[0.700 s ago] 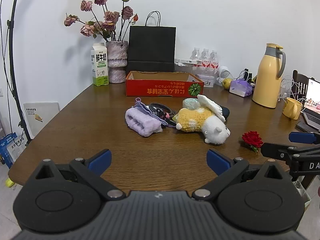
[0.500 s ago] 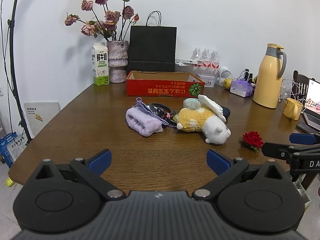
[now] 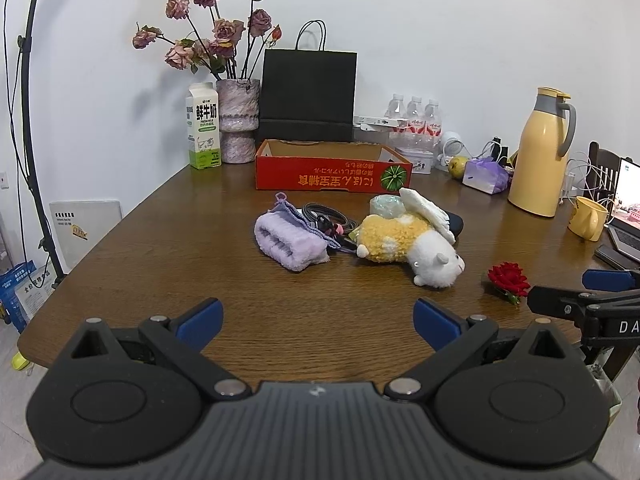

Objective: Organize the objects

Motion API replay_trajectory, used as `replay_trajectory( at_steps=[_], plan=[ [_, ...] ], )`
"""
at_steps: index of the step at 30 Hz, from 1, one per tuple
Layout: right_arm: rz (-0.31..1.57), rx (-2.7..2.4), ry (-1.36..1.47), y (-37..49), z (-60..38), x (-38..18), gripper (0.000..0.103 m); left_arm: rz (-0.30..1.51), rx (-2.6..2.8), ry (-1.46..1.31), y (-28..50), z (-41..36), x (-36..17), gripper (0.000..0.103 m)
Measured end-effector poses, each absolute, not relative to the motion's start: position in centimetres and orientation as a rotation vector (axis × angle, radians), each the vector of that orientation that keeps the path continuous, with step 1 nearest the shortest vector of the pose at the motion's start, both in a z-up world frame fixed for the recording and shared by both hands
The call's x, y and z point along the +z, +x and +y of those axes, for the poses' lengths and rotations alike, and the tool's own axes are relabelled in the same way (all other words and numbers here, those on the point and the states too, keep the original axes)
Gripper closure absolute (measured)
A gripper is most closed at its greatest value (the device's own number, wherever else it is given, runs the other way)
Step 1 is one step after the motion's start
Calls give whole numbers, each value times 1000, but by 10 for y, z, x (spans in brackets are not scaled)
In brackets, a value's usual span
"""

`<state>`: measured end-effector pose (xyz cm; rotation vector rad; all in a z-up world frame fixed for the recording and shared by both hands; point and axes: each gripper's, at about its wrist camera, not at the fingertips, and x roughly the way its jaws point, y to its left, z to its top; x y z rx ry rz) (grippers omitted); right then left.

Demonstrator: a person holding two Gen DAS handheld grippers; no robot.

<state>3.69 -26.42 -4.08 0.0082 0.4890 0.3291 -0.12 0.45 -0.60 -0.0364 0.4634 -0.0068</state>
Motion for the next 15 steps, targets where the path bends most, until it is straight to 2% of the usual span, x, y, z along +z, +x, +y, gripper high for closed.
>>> replay_trajectory(
  at_steps=[15],
  plan=[
    [489,318,9,37,-264,-42,0,466,-7,-39,-2,7,-7,0]
  ],
)
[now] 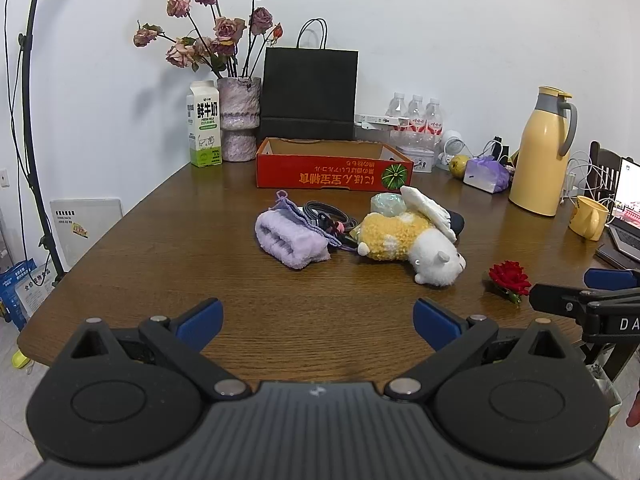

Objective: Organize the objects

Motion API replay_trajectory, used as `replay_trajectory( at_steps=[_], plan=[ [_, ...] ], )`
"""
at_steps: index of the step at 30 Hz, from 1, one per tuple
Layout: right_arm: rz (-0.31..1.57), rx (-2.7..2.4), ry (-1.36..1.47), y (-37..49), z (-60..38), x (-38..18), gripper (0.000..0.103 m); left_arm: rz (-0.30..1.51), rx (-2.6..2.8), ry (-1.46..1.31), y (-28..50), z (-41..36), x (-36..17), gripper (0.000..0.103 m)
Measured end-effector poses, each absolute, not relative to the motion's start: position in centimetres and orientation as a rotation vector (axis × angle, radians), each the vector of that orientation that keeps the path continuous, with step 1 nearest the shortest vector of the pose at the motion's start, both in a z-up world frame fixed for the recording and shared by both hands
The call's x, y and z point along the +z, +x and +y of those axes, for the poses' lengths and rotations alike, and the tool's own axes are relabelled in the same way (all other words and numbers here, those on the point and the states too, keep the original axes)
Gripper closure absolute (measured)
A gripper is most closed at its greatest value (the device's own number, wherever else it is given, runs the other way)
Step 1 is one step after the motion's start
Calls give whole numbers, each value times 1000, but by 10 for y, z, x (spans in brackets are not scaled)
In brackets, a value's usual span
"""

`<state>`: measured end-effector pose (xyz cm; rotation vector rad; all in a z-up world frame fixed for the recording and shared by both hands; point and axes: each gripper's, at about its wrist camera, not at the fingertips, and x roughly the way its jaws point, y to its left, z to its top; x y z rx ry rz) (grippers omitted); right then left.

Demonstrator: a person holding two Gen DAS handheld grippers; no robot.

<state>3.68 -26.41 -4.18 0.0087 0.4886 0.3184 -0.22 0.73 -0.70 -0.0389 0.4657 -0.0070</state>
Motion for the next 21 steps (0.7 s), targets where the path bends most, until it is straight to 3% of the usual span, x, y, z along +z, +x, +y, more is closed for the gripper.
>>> replay_trajectory(
  at_steps=[21],
  plan=[
    [487,310,2,37,-264,-42,0,466,-7,-39,-2,7,-6,0]
  ],
)
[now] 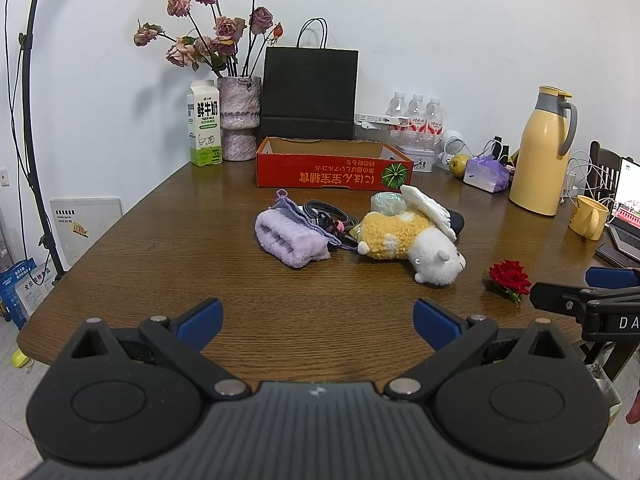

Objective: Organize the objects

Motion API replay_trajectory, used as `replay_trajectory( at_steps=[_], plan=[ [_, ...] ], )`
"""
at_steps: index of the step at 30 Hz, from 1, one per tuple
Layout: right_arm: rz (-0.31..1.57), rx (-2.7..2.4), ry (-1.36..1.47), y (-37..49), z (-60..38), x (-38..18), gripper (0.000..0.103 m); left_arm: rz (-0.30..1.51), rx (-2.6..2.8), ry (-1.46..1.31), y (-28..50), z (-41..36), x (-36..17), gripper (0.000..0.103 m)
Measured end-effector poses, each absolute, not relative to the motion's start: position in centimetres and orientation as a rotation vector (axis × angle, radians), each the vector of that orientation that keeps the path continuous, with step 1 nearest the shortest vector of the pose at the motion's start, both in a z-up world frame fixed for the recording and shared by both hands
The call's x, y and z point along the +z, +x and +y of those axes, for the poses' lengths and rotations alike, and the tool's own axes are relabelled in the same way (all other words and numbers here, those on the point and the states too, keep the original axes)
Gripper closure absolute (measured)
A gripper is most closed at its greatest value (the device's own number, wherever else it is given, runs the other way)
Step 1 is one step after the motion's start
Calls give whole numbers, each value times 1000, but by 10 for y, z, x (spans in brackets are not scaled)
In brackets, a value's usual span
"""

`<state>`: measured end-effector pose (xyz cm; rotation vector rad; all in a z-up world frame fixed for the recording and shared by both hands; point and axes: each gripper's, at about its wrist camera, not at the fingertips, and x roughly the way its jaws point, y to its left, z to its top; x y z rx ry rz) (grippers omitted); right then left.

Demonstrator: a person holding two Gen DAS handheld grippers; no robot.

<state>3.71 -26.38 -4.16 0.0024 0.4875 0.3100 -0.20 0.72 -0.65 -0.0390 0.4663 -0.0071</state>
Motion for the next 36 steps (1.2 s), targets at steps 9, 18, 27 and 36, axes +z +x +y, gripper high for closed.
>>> replay_trajectory(
  at_steps=[9,18,27,36],
  plan=[
    [488,308,1,37,-263,-42,0,467,-7,-39,-2,7,-6,0],
    [486,306,-2,37,-264,-41,0,467,-7,-39,-2,8,-6,0],
    [486,304,-5,37,-264,-41,0,468,-7,-39,-2,8,-6,0],
    [489,301,-10,39,-266,-41,0,469,-7,-39,-3,8,-8,0]
  ],
)
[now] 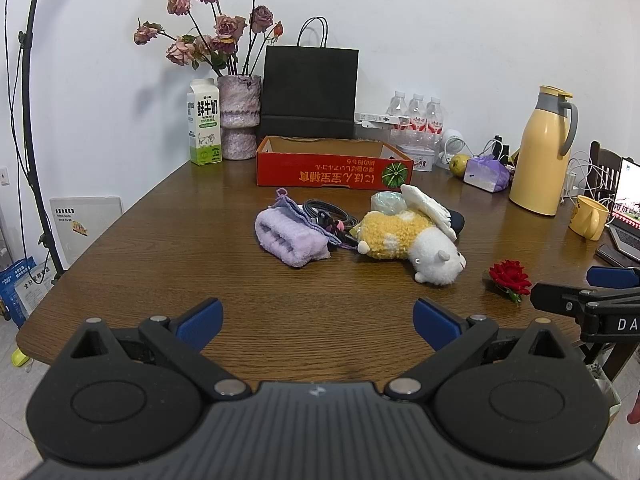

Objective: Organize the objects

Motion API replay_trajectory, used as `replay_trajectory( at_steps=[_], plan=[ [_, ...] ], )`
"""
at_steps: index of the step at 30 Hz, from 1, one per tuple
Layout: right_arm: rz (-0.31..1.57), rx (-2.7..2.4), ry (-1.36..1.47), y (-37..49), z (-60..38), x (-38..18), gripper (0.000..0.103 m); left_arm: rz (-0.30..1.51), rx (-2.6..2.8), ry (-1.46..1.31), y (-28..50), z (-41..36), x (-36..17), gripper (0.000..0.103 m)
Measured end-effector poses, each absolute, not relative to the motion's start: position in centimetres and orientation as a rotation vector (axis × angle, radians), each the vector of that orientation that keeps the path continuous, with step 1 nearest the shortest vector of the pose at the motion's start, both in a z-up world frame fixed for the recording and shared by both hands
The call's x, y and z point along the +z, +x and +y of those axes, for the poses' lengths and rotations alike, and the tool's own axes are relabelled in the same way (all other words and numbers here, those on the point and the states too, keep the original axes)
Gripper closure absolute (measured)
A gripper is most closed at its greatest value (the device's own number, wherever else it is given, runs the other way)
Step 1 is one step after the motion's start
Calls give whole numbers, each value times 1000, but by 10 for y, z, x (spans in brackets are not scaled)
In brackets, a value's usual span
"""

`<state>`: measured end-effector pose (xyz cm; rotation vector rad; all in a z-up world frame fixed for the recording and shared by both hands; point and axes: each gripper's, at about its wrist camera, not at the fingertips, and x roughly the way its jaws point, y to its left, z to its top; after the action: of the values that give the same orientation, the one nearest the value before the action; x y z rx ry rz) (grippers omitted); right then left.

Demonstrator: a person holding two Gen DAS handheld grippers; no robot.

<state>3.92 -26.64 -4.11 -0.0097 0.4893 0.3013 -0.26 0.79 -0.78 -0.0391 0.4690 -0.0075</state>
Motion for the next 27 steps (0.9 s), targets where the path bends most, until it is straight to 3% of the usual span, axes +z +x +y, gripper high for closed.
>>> replay_trajectory(
  at_steps=[27],
  plan=[
    [559,283,-29,79,-271,-65,0,559,10,-61,42,-4,-25,0]
  ],
)
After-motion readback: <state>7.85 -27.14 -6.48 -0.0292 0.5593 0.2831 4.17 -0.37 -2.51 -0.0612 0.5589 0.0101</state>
